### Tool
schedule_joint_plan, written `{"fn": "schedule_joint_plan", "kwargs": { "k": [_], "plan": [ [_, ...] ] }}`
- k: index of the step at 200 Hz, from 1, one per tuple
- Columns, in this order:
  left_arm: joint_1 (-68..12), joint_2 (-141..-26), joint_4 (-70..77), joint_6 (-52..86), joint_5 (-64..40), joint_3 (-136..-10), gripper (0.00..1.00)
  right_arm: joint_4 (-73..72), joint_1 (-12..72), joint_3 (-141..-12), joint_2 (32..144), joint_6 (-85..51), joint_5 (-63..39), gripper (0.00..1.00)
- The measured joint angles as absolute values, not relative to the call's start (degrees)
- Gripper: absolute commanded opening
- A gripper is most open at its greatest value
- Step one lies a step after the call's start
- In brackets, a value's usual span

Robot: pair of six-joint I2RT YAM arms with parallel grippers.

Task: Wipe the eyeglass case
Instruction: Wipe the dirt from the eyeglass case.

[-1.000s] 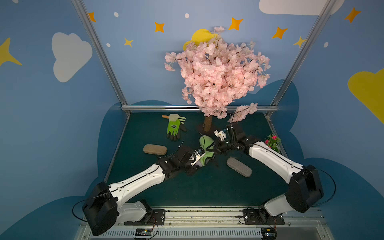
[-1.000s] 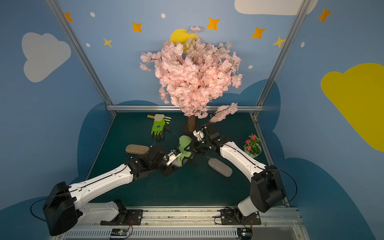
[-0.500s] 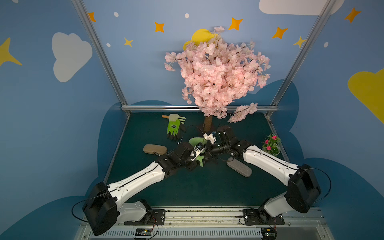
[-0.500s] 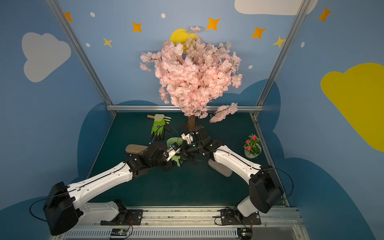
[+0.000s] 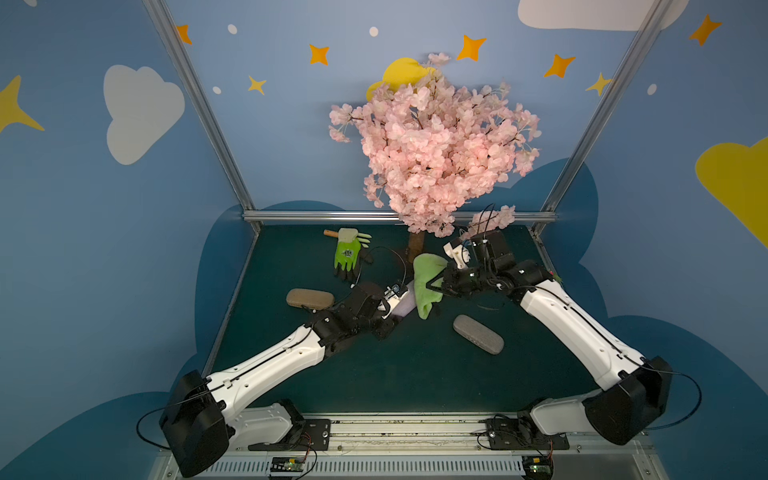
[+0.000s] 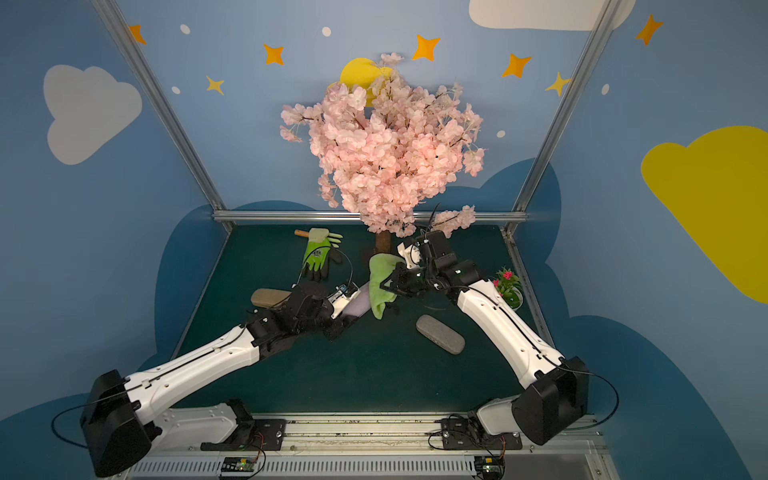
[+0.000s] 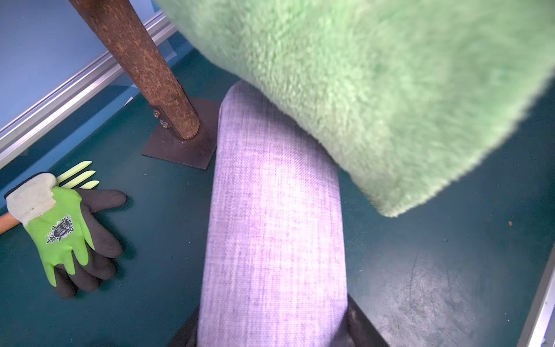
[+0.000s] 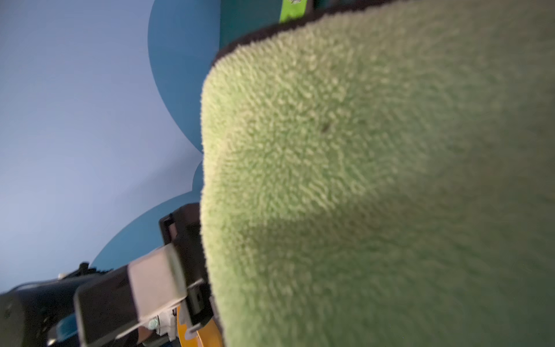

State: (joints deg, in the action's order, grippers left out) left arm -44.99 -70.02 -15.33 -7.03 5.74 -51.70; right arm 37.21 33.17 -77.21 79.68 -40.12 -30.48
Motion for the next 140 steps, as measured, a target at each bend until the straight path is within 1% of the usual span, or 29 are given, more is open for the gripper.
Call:
{"fn": "schedule_joint_plan", "kwargs": {
  "k": [17, 37, 52, 64, 84, 97, 108, 123, 140],
  "plan": [
    [-44.99, -70.02, -15.31, -6.74, 5.54, -51.75, 0.03, 34.35, 37.54, -76.40, 79.81, -42.35, -32.45, 0.00],
    [-44.97, -70.06, -15.35, -6.37, 5.39, -51.99, 0.03, 23.83, 41.45, -70.98, 81.91, -48.77, -37.80, 0.00],
    [-44.84, -70.11, -17.50, -6.61, 5.37, -52.05, 0.03, 16.16, 40.80, -65.93, 83.59, -53.17, -41.36, 0.00],
    [-44.73, -70.28, -18.50, -6.55, 5.32, -52.05, 0.03, 13.82, 38.48, -63.05, 83.88, -54.85, -43.44, 0.00],
    [-44.36, -70.17, -18.57, -6.09, 5.23, -52.05, 0.03, 17.50, 32.80, -62.61, 83.29, -52.51, -44.82, 0.00],
    [-43.92, -69.69, -18.37, -5.76, 5.06, -52.05, 0.03, 24.34, 28.99, -65.34, 82.65, -48.23, -42.00, 0.00],
    [-43.70, -69.01, -17.93, -5.54, 4.84, -52.05, 0.03, 30.37, 26.57, -68.99, 82.32, -44.03, -37.56, 0.00],
    [-43.64, -68.23, -16.78, -5.10, 4.34, -52.05, 0.03, 35.79, 25.58, -72.99, 81.60, -39.97, -32.88, 0.00],
    [-43.46, -68.14, -15.79, -4.21, 3.01, -52.07, 0.03, 39.62, 27.22, -76.01, 79.72, -36.77, -29.58, 0.00]
  ]
}}
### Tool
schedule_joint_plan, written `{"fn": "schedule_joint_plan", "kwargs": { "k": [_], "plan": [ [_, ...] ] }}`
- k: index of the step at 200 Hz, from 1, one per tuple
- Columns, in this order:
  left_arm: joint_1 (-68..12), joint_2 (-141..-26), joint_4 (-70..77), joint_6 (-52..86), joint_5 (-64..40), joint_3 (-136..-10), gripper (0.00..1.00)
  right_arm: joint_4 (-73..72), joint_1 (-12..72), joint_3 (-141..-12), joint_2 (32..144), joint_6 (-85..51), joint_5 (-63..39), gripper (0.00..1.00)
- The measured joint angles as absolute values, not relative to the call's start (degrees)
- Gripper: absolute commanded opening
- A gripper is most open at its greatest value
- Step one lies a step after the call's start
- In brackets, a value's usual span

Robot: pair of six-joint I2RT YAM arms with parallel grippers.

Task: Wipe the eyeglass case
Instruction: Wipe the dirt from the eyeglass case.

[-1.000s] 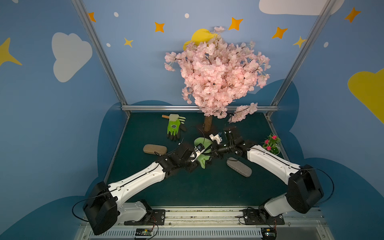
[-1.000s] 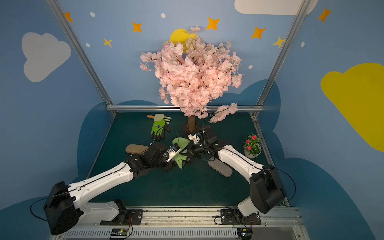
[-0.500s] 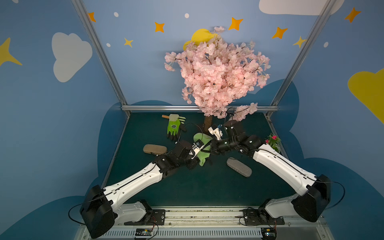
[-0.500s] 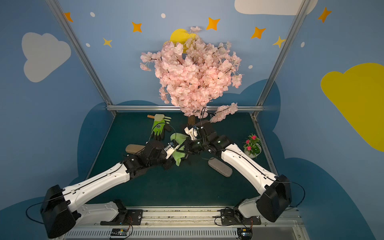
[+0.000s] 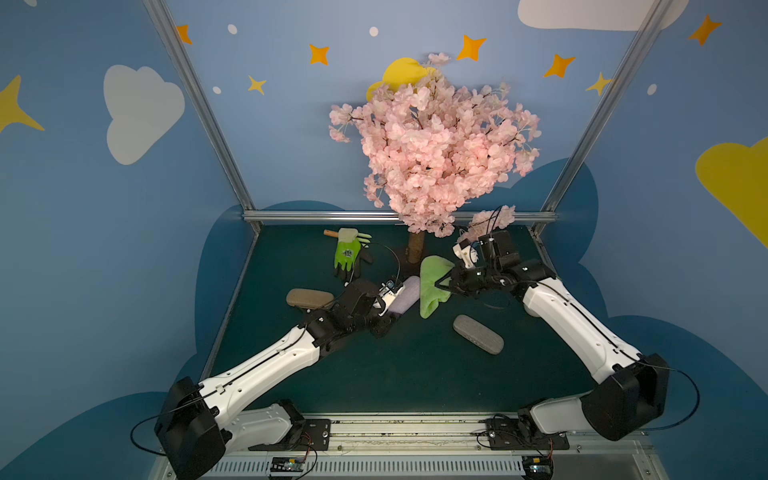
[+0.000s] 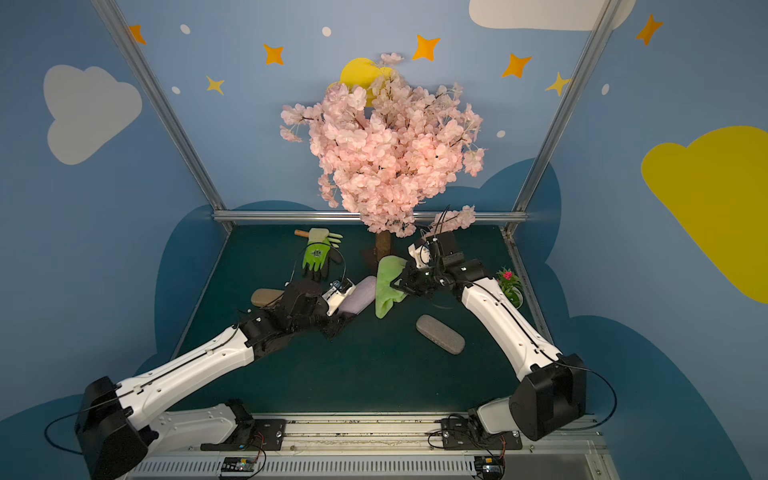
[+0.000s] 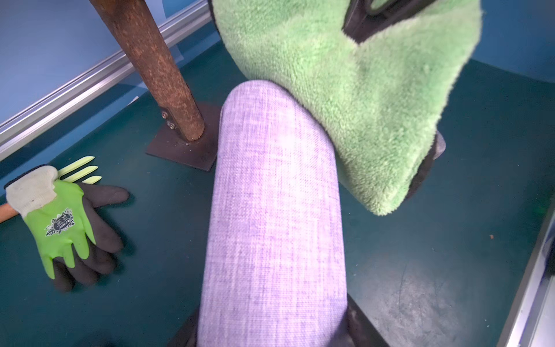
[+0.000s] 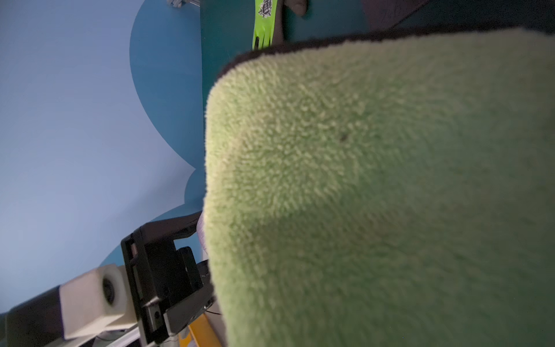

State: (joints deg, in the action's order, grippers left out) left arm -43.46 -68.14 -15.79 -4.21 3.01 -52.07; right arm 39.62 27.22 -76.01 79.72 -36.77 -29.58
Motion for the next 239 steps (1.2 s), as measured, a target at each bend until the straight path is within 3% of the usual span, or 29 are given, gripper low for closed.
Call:
{"fn": "schedule_joint_plan", "kwargs": {
  "k": [36, 89, 127, 150, 173, 205, 239],
  "plan": [
    [-41.58, -69.76, -15.77, -0.49, -3.53, -52.49, 0.03, 40.80, 33.91, -78.83, 77.47, -34.76, -28.82, 0.00],
    [-30.30, -71.53, -14.35, 12.21, -27.55, -52.93, 0.03, 26.11, 36.77, -69.34, 78.32, -44.99, -39.44, 0.00],
    [-26.41, -73.34, -10.52, 21.61, -40.16, -52.90, 0.03, 27.40, 28.45, -69.12, 78.89, -43.70, -44.07, 0.00],
    [-26.22, -74.26, -9.43, 24.05, -45.54, -52.86, 0.03, 36.64, 22.79, -75.22, 78.87, -37.87, -37.71, 0.00],
    [-26.41, -74.28, -8.73, 24.49, -49.91, -52.86, 0.03, 40.99, 22.55, -79.68, 78.08, -33.89, -33.12, 0.00],
    [-26.35, -75.79, -8.91, 24.47, -51.88, -52.88, 0.03, 41.93, 31.64, -80.40, 75.81, -32.95, -30.50, 0.00],
    [-25.87, -78.04, -8.88, 24.86, -52.53, -52.95, 0.03, 30.55, 43.11, -74.22, 76.03, -40.49, -37.04, 0.00]
  ]
}}
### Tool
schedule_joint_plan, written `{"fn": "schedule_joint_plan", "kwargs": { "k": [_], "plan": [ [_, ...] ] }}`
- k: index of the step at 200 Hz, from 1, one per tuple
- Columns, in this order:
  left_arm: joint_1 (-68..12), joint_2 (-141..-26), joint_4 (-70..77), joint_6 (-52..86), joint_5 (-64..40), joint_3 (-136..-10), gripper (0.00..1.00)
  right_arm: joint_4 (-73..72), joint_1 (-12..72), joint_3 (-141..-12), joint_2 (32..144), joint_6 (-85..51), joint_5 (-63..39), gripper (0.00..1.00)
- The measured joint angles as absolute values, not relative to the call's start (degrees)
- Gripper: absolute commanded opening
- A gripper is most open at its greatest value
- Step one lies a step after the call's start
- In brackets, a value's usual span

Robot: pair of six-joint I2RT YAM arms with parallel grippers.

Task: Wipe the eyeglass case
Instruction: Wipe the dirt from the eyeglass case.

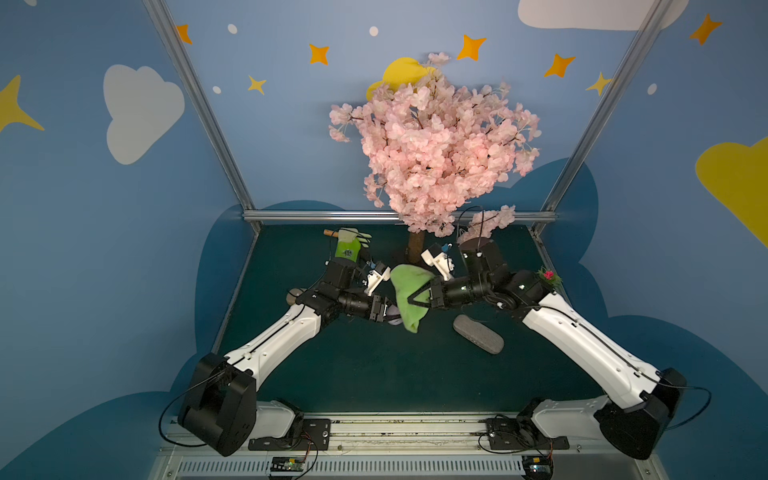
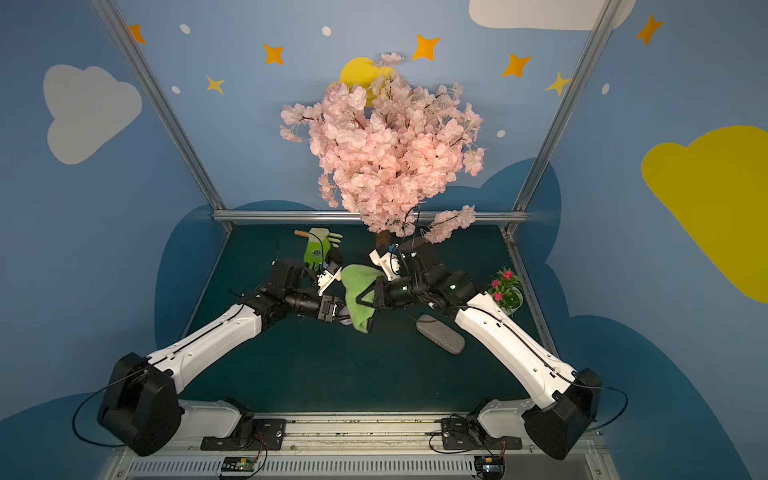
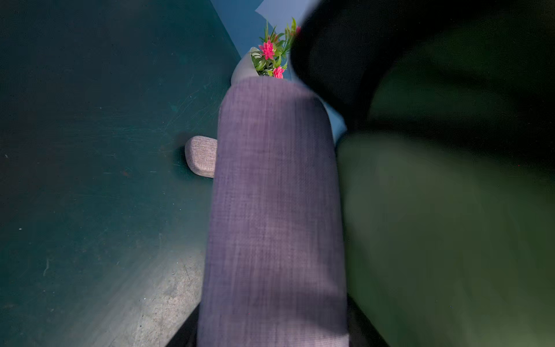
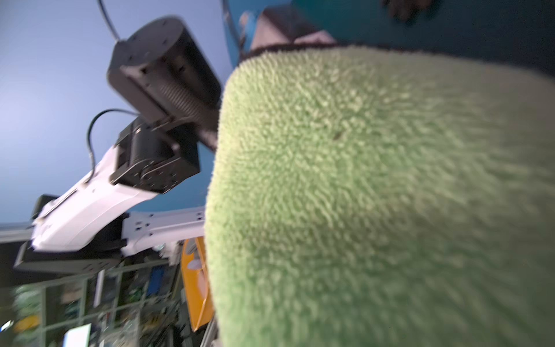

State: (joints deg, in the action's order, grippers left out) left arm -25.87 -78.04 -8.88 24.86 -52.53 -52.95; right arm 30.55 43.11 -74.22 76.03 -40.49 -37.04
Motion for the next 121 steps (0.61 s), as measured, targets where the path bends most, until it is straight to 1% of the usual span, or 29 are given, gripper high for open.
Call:
{"fn": "schedule_joint_plan", "kwargs": {
  "k": [13, 28, 42, 60, 75, 87, 108, 121],
  "plan": [
    [-25.74, -78.04, -8.80, 24.93, -52.51, -52.95, 0.03, 25.67, 43.40, -70.35, 76.82, -44.05, -39.94, 0.00],
    [-25.47, -78.00, -8.58, 24.99, -51.62, -52.90, 0.03, 21.76, 40.75, -67.18, 77.45, -46.48, -43.18, 0.00],
    [-25.15, -77.89, -8.16, 25.17, -51.20, -52.86, 0.03, 20.56, 36.05, -65.78, 77.30, -47.46, -45.76, 0.00],
    [-25.12, -77.71, -6.90, 25.74, -50.70, -52.80, 0.03, 22.26, 27.99, -65.73, 76.88, -46.68, -47.18, 0.00],
    [-25.12, -77.71, -6.70, 26.02, -50.81, -52.71, 0.03, 28.36, 23.33, -68.42, 76.36, -43.51, -44.25, 0.00],
    [-25.15, -77.71, -6.20, 25.98, -51.35, -52.71, 0.03, 34.06, 22.55, -72.27, 76.31, -40.21, -39.16, 0.00],
    [-25.19, -77.71, -5.63, 24.80, -51.86, -52.71, 0.03, 40.71, 25.89, -78.46, 75.07, -34.76, -30.81, 0.00],
    [-25.69, -77.62, -6.70, 22.04, -50.09, -52.80, 0.03, 42.19, 28.84, -80.01, 73.25, -32.88, -27.79, 0.00]
  ]
}}
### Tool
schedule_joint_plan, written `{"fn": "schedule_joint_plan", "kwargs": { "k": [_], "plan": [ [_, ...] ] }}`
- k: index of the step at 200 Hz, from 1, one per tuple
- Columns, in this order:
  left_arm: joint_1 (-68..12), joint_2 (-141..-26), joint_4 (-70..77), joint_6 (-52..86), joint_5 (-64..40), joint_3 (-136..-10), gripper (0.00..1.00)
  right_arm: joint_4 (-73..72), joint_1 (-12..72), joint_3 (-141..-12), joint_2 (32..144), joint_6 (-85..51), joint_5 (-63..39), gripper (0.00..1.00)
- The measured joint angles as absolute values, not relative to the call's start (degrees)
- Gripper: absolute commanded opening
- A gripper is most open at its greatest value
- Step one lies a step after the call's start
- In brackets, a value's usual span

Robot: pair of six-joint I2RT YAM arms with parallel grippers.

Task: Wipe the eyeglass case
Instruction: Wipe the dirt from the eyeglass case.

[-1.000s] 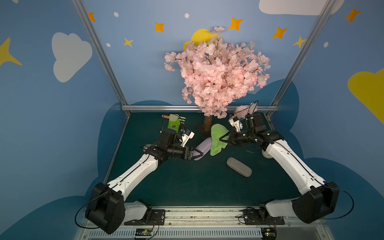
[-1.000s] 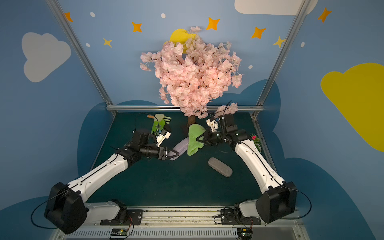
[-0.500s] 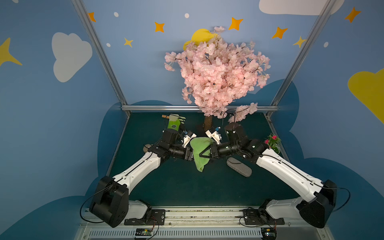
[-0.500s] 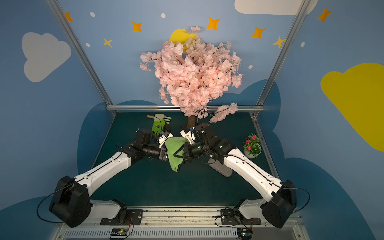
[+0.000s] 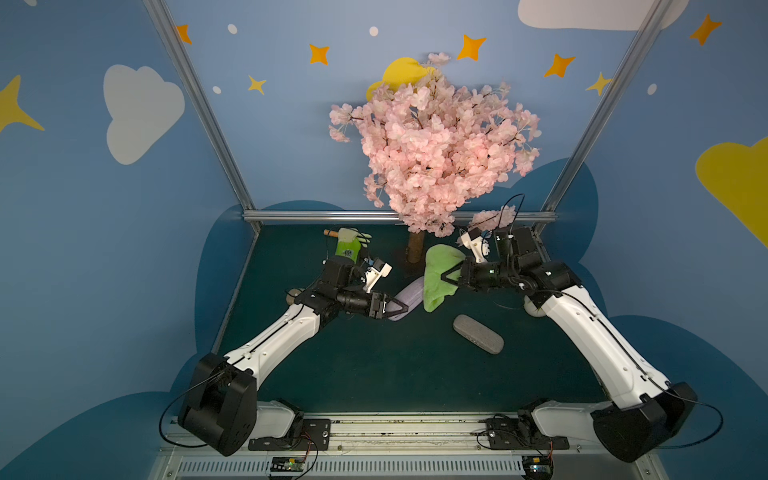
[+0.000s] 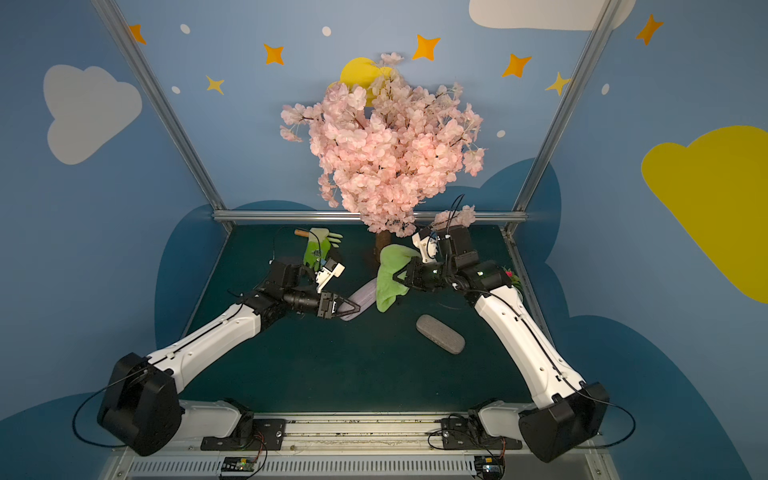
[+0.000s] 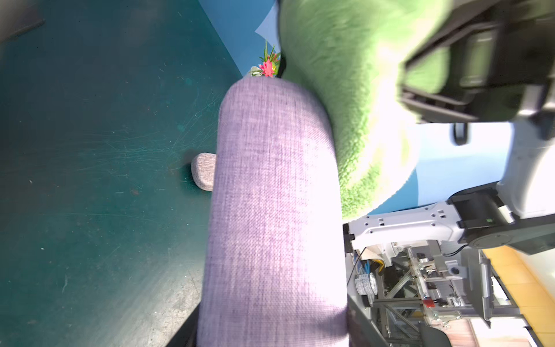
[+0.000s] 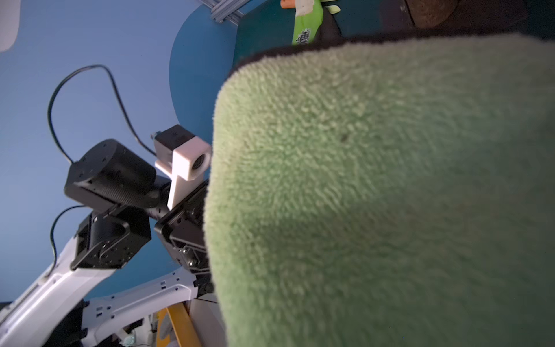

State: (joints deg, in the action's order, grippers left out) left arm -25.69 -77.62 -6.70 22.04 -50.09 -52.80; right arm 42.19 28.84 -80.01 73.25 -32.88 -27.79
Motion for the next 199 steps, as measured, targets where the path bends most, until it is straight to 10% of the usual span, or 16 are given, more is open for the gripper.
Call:
{"fn": "schedule_joint_plan", "kwargs": {
  "k": [89, 148, 199],
  "plan": [
    [-36.95, -65.21, -5.80, -3.05, -19.40, -46.94, 0.03, 34.41, 38.57, -71.92, 75.83, -43.57, -36.34, 0.00],
    [-36.95, -58.96, 0.93, -5.37, -17.58, -41.78, 0.03, 41.19, 14.92, -79.46, 74.39, -35.53, -39.20, 0.00],
    [-36.93, -59.22, 2.79, -6.22, -18.76, -42.00, 0.03, 47.09, 26.11, -88.40, 77.12, -28.08, -36.62, 0.00]
  ]
}}
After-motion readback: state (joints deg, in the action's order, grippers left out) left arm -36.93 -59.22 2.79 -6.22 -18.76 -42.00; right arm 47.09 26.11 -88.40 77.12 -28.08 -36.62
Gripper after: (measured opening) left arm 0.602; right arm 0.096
